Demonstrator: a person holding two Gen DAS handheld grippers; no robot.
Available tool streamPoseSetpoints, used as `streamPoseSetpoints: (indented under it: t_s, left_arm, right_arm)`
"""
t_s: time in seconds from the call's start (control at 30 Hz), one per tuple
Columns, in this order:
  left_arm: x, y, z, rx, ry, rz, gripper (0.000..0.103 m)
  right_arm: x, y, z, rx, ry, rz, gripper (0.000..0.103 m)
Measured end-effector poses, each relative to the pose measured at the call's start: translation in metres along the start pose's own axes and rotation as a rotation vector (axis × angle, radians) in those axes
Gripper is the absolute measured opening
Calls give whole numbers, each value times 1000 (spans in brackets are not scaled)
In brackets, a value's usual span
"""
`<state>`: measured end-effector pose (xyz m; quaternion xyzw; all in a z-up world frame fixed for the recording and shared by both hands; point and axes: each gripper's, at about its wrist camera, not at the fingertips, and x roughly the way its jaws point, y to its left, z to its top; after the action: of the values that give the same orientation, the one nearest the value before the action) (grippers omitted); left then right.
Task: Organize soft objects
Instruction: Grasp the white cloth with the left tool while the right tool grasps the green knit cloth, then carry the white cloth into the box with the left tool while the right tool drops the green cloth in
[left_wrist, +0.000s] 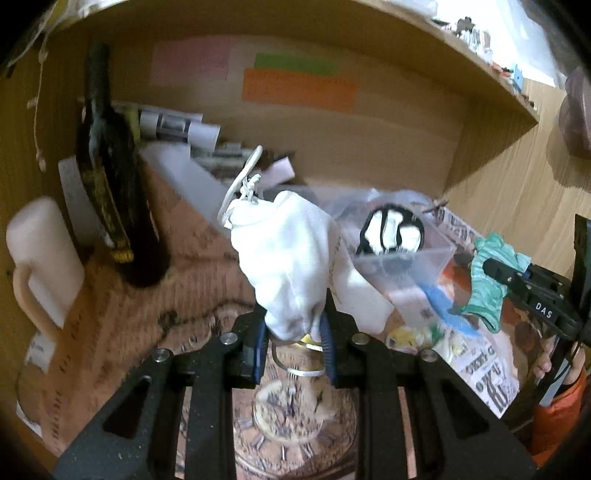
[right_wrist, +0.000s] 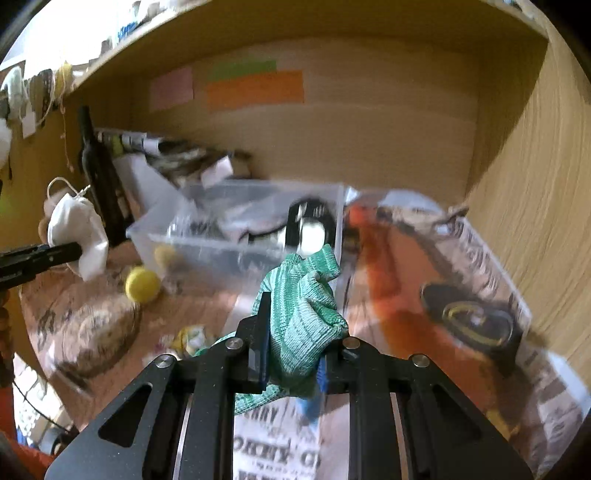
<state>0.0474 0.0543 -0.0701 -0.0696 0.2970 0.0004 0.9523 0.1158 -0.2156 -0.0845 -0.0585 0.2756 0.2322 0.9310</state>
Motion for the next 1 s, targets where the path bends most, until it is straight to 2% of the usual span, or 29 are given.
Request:
streamPoseSetpoints:
  t_s: [0.23,0.47,0.8,1.0]
  left_arm:
    - [10,-6,31,24,-46,-13,25]
    - [33,-16,57,41,-58,-40,25]
    - [79,-30,83,55,-14,-77,25]
    - [119,-36,85,67,69,-83,25]
  right_arm:
    - [-1,2,36,-16,-105,11,17]
    - [14,11,65,-51,-152,30,17]
    - [55,19,86,-55,-111,62,17]
    - [87,20,84,-50,-39,72,17]
